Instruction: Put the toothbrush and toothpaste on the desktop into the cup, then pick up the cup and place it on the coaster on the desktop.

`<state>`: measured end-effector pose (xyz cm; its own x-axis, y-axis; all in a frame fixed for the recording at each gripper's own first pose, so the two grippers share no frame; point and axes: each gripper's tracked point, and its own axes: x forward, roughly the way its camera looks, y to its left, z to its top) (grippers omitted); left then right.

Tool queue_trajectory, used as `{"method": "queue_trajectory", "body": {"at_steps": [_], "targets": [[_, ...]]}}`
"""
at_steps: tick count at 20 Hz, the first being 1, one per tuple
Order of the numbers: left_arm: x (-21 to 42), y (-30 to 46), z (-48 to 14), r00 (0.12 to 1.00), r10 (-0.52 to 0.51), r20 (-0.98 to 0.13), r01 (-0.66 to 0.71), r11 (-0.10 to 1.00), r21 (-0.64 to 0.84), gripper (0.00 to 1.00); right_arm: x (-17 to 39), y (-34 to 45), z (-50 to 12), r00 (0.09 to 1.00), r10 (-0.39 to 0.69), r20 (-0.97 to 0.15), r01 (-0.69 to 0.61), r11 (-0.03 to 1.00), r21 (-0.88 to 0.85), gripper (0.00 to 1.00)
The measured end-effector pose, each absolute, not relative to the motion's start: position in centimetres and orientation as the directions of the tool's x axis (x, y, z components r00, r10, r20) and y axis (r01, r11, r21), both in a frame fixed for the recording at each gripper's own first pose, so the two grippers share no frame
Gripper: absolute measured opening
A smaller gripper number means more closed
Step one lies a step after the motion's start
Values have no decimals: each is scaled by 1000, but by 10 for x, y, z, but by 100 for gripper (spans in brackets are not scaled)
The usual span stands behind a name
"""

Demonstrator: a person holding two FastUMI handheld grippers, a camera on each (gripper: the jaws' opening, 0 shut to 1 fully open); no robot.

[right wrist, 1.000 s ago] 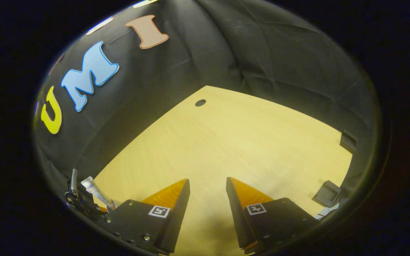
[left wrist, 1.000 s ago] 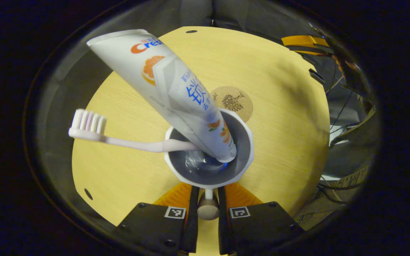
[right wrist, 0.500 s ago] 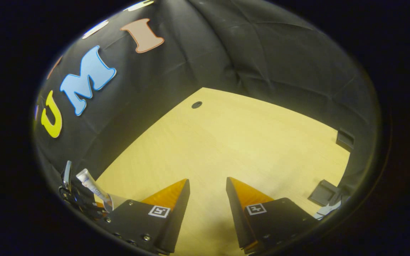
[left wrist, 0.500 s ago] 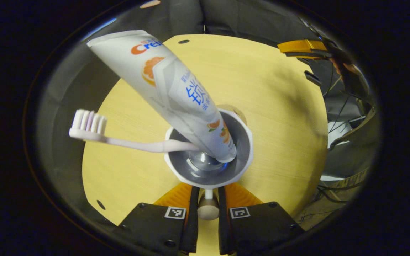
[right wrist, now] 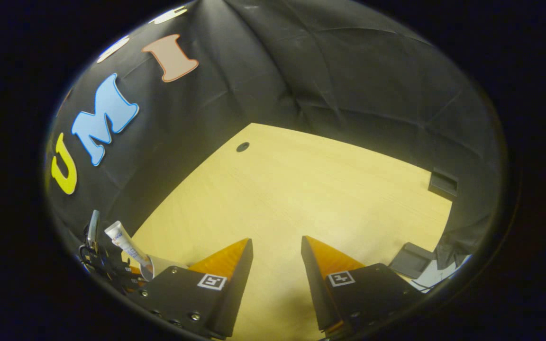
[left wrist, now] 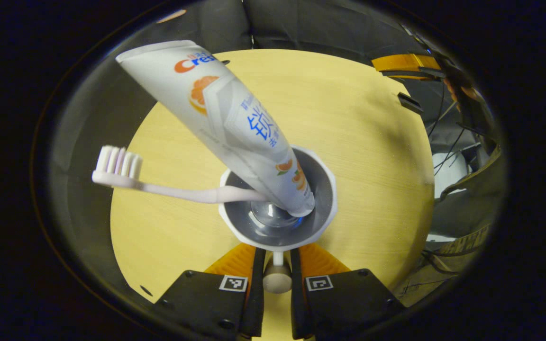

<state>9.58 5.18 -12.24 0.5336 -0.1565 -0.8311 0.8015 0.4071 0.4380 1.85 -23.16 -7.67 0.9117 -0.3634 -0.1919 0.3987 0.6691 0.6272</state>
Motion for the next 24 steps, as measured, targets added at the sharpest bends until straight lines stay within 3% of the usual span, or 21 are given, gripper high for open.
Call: {"method": "queue_trajectory", "body": {"at_steps": [10,11,12,14,17,24], "targets": [[97,58,-125,539,-132,-832,793,413,448,31,-3,-249,-98,887,-402,-226,444,613,653,63],[96,60,-123,559,-134,-818,782,415,466,35,-2,-247,-98,888,-401,-227,444,613,653,63],[98,59,-121,567,-142,-811,778,414,472,47,-1,-245,-98,889,-397,-228,442,615,653,63],[94,62,-110,581,-141,-801,770,413,486,32,1,-240,-97,894,-386,-228,435,624,649,63],[88,65,-105,595,-149,-790,759,427,492,60,6,-230,-90,903,-370,-217,418,645,640,63],[64,92,-89,647,-174,-742,714,479,510,63,12,-199,-73,925,-331,-187,373,696,614,63]]}}
